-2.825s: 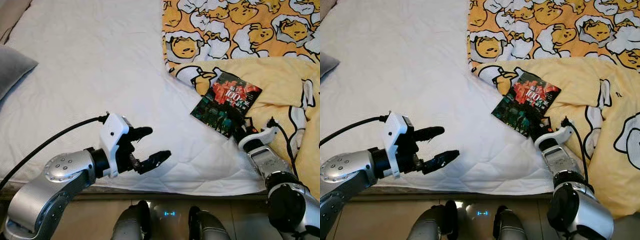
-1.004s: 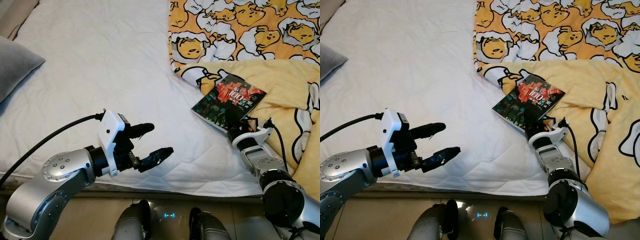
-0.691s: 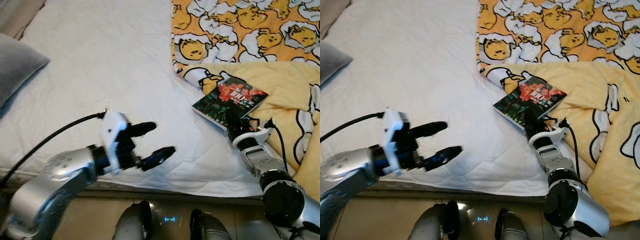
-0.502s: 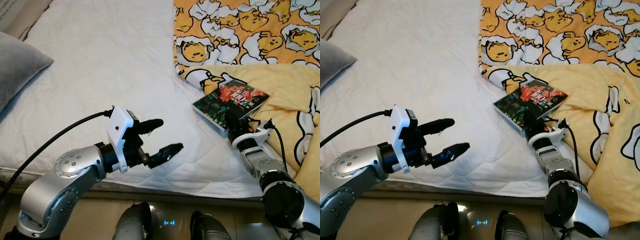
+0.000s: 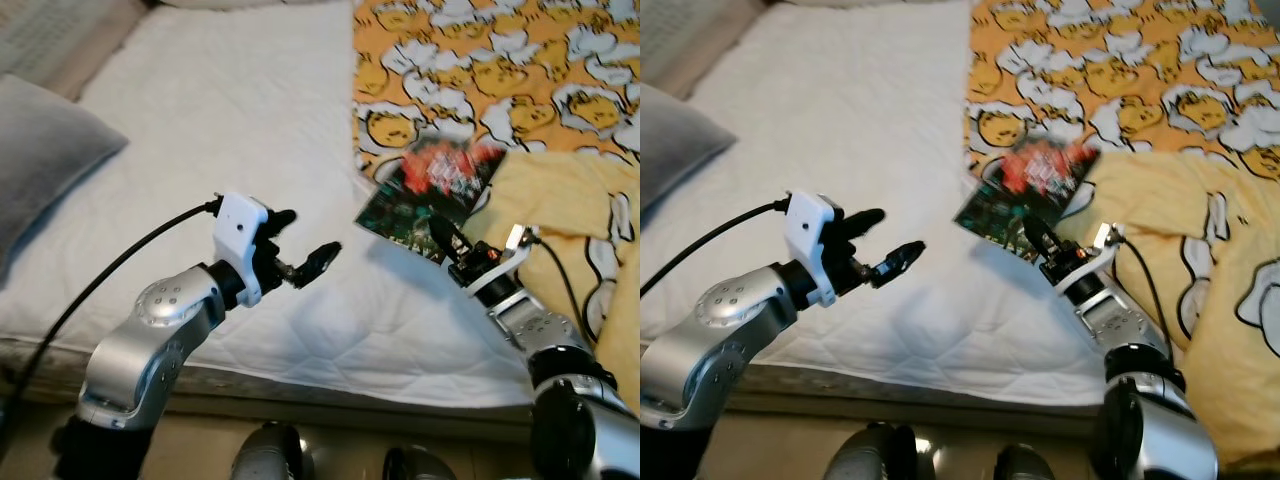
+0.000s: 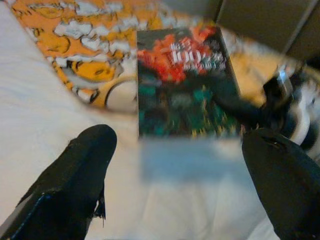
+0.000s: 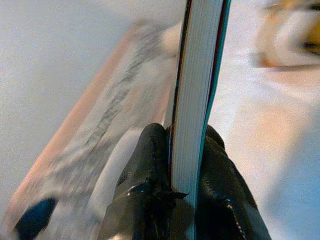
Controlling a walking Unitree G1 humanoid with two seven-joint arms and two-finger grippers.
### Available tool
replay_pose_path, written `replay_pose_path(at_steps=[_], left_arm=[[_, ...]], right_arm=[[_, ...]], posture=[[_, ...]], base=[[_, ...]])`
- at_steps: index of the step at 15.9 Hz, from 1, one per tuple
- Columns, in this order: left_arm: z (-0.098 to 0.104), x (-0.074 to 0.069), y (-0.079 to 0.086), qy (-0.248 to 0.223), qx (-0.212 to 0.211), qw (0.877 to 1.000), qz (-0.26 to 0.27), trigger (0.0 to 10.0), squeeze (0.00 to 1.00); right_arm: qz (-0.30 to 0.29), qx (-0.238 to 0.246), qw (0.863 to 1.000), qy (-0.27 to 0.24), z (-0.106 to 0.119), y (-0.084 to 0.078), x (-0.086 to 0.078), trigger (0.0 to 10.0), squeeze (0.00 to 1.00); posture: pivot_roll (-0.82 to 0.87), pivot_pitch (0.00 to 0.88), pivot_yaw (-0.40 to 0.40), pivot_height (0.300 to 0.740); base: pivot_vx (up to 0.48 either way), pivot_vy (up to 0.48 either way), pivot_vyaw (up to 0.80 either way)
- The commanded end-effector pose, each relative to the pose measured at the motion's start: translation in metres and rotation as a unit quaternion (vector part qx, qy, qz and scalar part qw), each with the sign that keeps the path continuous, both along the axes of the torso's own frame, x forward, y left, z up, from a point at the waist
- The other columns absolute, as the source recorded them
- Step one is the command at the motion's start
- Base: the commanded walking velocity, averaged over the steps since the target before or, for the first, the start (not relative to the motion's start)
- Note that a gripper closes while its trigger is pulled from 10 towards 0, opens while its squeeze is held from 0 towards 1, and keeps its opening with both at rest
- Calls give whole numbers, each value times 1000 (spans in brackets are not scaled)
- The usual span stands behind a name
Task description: Clean up the room
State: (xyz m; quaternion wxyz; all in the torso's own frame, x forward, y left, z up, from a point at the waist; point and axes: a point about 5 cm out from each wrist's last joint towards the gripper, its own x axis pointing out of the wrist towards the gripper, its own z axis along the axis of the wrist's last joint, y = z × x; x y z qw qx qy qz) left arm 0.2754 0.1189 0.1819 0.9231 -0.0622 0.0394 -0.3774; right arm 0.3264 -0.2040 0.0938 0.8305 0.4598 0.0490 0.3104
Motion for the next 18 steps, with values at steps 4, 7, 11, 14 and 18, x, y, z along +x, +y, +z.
replay_pose_path(at_steps=[4,7,11,14,18], left_arm=[[21,18,4,37,-169,984,-51,10000,1000],[28,29,6,90,-231,962,-114,10000,0],[26,38,8,98,-241,960,-107,10000,0],[25,29,-4,108,-237,951,-167,10000,0],[23,24,-11,86,-226,951,-193,0,0]], right_arm=[[112,-32,987,-114,43,9,-16,0,0],[194,-41,964,-177,74,19,-34,0,0],[221,-31,956,-191,84,23,-44,0,0],[223,-37,957,-179,80,29,-47,0,0],[213,-37,962,-164,77,29,-47,0,0]], posture=[[33,28,63,740],[23,12,70,740],[24,2,74,740],[21,0,82,740],[21,0,82,740]], base=[[0,0,0],[0,0,0],[0,0,0],[0,0,0],[0,0,0]])
